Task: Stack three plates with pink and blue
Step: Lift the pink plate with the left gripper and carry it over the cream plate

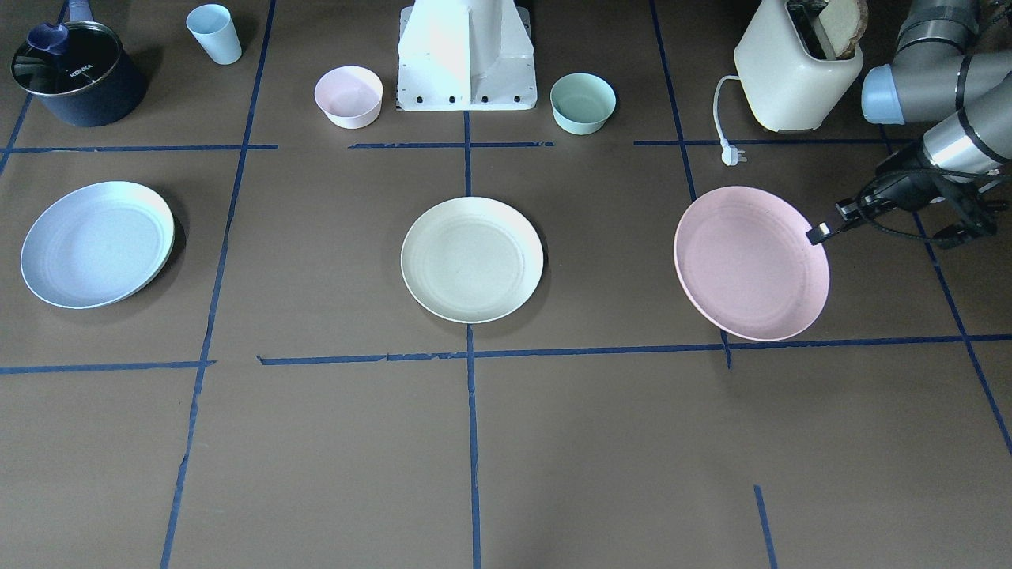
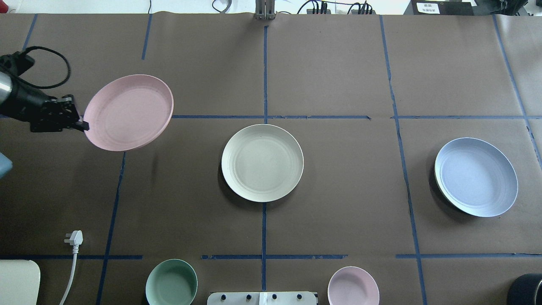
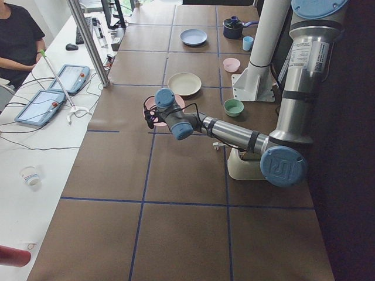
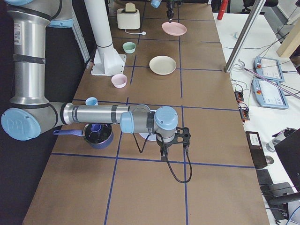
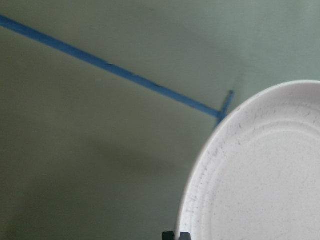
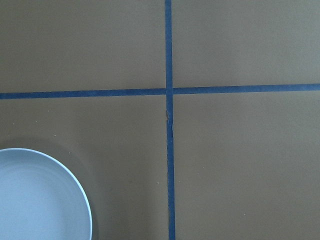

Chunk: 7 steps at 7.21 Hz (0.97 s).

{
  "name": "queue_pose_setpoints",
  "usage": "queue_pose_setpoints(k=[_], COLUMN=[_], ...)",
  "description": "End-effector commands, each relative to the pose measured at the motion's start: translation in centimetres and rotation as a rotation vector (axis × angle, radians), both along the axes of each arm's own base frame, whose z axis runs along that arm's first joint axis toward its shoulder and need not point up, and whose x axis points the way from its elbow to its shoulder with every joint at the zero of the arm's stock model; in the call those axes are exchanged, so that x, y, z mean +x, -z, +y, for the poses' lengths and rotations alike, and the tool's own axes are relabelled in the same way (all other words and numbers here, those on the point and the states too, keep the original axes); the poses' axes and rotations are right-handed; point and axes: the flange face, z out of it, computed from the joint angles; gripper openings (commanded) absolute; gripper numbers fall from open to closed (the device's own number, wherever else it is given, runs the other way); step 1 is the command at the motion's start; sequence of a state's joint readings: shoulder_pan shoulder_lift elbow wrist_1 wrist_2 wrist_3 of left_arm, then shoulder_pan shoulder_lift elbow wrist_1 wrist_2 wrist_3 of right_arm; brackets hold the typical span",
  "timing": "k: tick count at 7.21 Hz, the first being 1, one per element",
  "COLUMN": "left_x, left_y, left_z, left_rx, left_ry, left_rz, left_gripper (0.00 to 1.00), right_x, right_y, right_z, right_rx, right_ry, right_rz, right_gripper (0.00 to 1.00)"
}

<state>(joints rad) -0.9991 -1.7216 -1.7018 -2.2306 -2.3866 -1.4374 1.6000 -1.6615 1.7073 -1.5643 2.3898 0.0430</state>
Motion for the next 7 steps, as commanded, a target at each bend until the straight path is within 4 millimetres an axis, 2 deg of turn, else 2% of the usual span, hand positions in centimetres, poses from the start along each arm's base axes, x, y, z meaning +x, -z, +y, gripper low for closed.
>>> queue_pose_setpoints(k=[1, 3, 4, 5, 6, 7], left_x=[8.1, 15.0, 18.6, 22.1, 23.1, 23.6], left_y=[6.4, 10.2, 13.2, 15.8, 16.9, 17.0], left_z=[0.6, 3.2, 4.4, 7.0, 8.8, 9.4], left_rx=[-0.039, -0.058, -0.084, -0.071, -0.062, -0.063], left_ry=[0.036, 0.058, 0.064, 0.055, 0.035, 0.025], left_rz=[0.002, 0.012, -0.001, -0.015, -0.014, -0.012], left_gripper=[0.00, 0.00, 0.00, 0.00, 0.00, 0.00], right_x=[0.0, -0.2, -0.2, -0.3, -0.3, -0.3], right_y=[0.2, 0.9, 1.1, 1.7, 1.7, 1.8], right_z=[-0.1, -0.4, -0.4, -0.4, -0.4, -0.3], right_rx=[0.003, 0.018, 0.026, 0.037, 0.038, 0.043], right_ry=[0.000, 0.005, 0.005, 0.005, 0.005, 0.005], right_rz=[-0.002, -0.003, -0.006, -0.007, -0.010, -0.010], right_gripper=[1.00, 1.00, 1.00, 1.00, 1.00, 1.00])
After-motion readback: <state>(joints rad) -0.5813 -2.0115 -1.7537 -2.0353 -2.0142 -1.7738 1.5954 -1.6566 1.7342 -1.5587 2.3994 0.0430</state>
